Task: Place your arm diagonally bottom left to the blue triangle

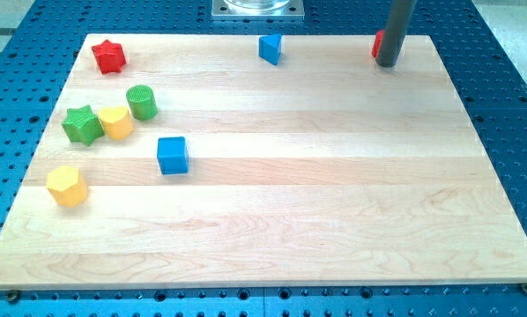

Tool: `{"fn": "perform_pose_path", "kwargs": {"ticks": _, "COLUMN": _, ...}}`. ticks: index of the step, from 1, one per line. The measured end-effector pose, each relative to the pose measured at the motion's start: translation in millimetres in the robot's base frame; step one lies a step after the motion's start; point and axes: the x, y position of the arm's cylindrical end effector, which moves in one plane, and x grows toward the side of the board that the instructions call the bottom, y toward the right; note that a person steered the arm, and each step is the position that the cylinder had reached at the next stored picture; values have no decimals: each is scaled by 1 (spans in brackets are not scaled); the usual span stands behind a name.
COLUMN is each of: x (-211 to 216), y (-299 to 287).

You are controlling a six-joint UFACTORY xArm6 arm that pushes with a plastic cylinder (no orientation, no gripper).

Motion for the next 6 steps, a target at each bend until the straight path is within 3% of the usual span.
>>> {"fn": "perform_pose_path", "kwargs": {"ticks": 4, "x": 29, "y": -56}}
{"fn": "perform_pose_path", "kwargs": {"ticks": 6, "x": 69, "y": -145}}
